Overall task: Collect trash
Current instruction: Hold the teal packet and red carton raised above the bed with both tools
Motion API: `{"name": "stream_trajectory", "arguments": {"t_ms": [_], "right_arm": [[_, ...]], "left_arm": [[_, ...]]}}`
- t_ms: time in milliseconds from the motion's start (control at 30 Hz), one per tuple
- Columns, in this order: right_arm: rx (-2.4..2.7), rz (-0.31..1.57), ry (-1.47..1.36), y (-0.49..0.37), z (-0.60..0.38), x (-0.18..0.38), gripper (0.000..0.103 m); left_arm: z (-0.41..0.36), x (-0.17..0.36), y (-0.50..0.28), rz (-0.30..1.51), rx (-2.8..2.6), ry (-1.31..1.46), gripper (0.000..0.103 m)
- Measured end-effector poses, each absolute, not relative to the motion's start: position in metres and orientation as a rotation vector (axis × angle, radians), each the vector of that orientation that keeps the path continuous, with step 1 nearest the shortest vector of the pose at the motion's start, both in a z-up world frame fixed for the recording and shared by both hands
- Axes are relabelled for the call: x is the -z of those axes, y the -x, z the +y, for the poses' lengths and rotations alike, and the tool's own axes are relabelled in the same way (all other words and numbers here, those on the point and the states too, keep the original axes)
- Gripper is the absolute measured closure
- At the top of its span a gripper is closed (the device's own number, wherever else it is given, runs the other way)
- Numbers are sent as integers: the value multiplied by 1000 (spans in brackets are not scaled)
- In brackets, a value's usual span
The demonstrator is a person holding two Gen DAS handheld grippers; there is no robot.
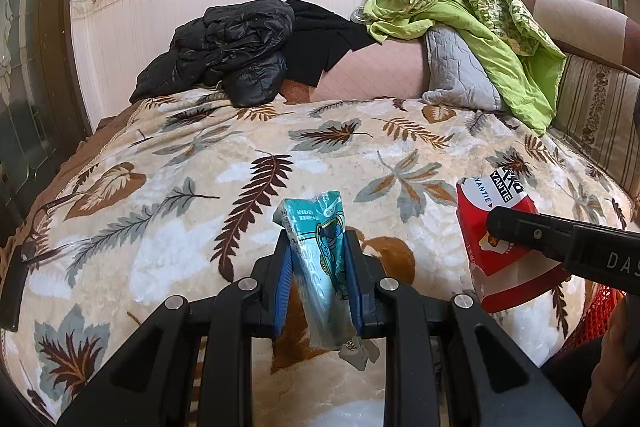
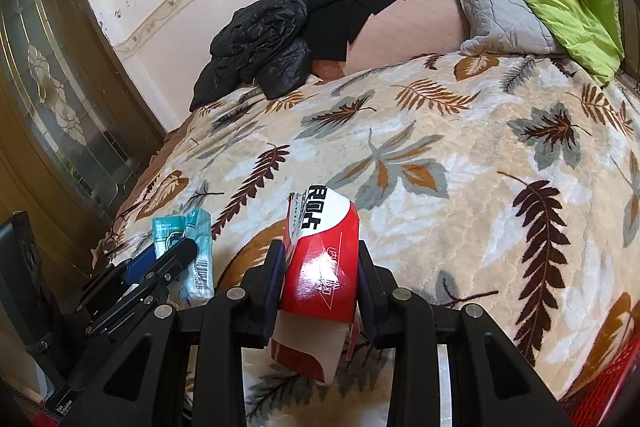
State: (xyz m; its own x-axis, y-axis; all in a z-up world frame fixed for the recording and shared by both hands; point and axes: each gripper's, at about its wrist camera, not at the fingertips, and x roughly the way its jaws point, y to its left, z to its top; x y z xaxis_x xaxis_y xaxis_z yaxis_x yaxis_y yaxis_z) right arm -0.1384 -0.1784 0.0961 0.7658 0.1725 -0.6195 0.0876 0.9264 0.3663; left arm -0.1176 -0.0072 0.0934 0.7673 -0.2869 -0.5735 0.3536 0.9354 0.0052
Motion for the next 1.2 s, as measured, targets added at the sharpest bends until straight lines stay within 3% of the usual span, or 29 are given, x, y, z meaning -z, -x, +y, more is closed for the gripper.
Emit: {"name": "stream_trajectory", "arguments": {"t_ms": [1200], "right_arm": [[-40,671,-388,157,-182,-104,67]], "left_arm": [[-16,-100,125,574,362,-150,80]]}}
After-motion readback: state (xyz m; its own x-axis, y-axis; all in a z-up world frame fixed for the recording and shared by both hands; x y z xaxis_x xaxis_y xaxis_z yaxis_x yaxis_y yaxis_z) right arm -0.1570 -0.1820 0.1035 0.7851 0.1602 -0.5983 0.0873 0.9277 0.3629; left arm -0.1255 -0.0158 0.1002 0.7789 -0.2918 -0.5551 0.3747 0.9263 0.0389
